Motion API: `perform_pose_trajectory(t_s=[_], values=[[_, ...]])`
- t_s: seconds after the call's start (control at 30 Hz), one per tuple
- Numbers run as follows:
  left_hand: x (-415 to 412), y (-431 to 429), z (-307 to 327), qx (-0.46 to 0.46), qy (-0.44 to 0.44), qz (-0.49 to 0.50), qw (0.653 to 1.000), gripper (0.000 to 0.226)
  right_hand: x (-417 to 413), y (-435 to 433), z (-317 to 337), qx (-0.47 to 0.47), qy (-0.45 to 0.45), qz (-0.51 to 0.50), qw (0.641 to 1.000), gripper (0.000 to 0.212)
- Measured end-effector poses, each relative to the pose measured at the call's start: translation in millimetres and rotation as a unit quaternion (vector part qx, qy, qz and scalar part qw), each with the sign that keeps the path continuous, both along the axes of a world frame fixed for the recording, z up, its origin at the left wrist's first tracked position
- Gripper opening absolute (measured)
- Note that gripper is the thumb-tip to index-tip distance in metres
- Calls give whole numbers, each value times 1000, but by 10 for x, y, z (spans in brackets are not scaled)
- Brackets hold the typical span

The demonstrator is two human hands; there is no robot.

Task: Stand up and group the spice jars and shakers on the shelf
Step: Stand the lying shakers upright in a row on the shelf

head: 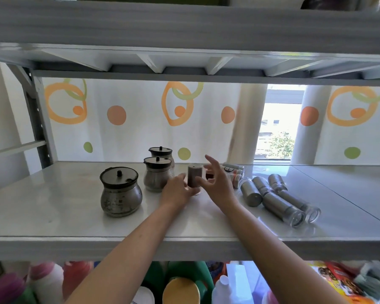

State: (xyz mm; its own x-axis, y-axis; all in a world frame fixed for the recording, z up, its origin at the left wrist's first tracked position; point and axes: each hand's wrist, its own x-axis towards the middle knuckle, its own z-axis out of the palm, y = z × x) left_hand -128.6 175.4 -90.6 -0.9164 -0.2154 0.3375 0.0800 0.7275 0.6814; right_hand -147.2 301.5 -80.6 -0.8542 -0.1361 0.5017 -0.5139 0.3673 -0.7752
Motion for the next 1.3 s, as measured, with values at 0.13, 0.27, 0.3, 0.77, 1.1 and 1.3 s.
perform_pose_trajectory(t_s=[0.13, 0.27, 0.3, 0.77, 1.1, 1.3], values=[[179, 89, 29, -97, 153, 108, 978, 38, 220, 244, -16, 58, 109, -182, 975, 34], [237, 318, -7, -223, 331, 9, 917, 22, 327, 496, -145, 239, 121, -287, 920, 40], [230, 401, -26, -244, 321, -43, 914, 28, 328, 539, -172, 259, 110, -302, 911, 45], [-170, 935, -52, -240, 178, -200, 933, 55, 353, 564, -146, 241, 27, -358, 902, 33], [-204, 894, -19, -165, 173, -183, 954, 40, 352, 655, -134, 80, 98, -261, 957, 45], [-68, 828, 2, -52, 180, -176, 966, 32, 384, 655, -52, -162, 98, -165, 968, 44]])
